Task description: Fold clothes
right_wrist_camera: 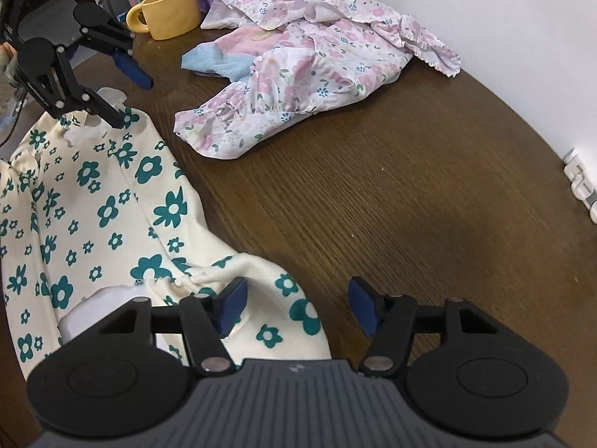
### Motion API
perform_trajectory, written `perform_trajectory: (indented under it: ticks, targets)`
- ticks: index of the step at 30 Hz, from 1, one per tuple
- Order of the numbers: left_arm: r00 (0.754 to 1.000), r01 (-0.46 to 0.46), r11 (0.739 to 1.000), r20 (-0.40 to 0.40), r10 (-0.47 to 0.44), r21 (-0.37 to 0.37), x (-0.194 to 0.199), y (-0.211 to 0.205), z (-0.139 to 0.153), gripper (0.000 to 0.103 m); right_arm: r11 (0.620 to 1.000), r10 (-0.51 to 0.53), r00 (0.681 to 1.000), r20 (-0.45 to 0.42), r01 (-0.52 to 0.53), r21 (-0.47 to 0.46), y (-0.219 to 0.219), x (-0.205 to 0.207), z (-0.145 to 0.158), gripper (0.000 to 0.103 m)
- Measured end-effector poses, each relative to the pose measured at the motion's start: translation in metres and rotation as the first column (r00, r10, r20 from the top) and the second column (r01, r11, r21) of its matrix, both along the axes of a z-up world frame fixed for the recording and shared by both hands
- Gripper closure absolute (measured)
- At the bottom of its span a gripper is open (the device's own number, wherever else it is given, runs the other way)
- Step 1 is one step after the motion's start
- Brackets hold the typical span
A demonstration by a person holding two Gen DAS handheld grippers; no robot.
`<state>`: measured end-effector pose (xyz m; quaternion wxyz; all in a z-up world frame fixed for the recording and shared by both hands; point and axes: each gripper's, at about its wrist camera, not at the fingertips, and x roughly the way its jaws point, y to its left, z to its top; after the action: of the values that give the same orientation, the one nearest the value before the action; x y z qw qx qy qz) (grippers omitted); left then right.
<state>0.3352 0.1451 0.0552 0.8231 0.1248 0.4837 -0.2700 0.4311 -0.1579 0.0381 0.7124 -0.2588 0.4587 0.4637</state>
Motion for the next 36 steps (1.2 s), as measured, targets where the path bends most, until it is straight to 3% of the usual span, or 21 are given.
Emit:
perform_trajectory:
  ticks: [2, 4, 10, 14, 15, 17, 24, 28, 36]
  targets:
    - [1.000, 0.022, 1.000, -0.020, -0.022, 0.011, 0.003, 0.001, -0.003, 0.071, 1.000, 0.005, 1.000, -0.015, -0.005, 0.007, 0.000, 0.002, -0.001, 0.046]
    - [0.998, 0.047, 0.999, -0.041, -0.046, 0.019, 0.005, 0.001, -0.006, 0.075, 1.000, 0.013, 1.000, -0.028, -0.013, 0.007, 0.000, 0.004, -0.002, 0.049]
    - [0.996, 0.061, 0.997, -0.061, -0.058, 0.045, 0.012, 0.003, -0.009, 0.076, 0.999, 0.033, 0.998, -0.045, -0.033, 0.002, 0.002, 0.007, -0.003, 0.055]
    - [0.993, 0.096, 0.992, -0.072, -0.090, 0.083, 0.012, -0.003, -0.008, 0.076, 0.997, 0.070, 0.997, -0.042, -0.071, -0.027, 0.008, 0.004, -0.002, 0.069]
    - [0.992, 0.104, 0.990, -0.076, -0.097, 0.094, 0.013, -0.005, -0.008, 0.078, 0.996, 0.079, 0.996, -0.038, -0.080, -0.036, 0.010, 0.002, -0.001, 0.074]
    - [0.989, 0.124, 0.988, -0.090, -0.117, 0.086, 0.013, -0.008, -0.008, 0.101, 0.994, 0.099, 0.994, -0.039, -0.100, -0.044, 0.014, -0.001, -0.001, 0.085]
    - [0.988, 0.151, 0.972, 0.016, -0.157, 0.182, -0.008, -0.025, -0.005, 0.101, 0.990, 0.128, 0.991, 0.032, -0.126, -0.070, 0.013, -0.016, 0.004, 0.099]
    - [0.983, 0.123, 0.966, 0.106, -0.150, 0.227, -0.020, -0.031, -0.002, 0.102, 0.991, 0.123, 0.989, 0.086, -0.118, -0.063, 0.010, -0.026, 0.009, 0.100]
    - [0.967, 0.088, 0.960, 0.209, -0.146, 0.267, -0.044, -0.036, 0.005, 0.102, 0.991, 0.122, 0.966, 0.229, -0.106, -0.080, 0.005, -0.056, 0.018, 0.101]
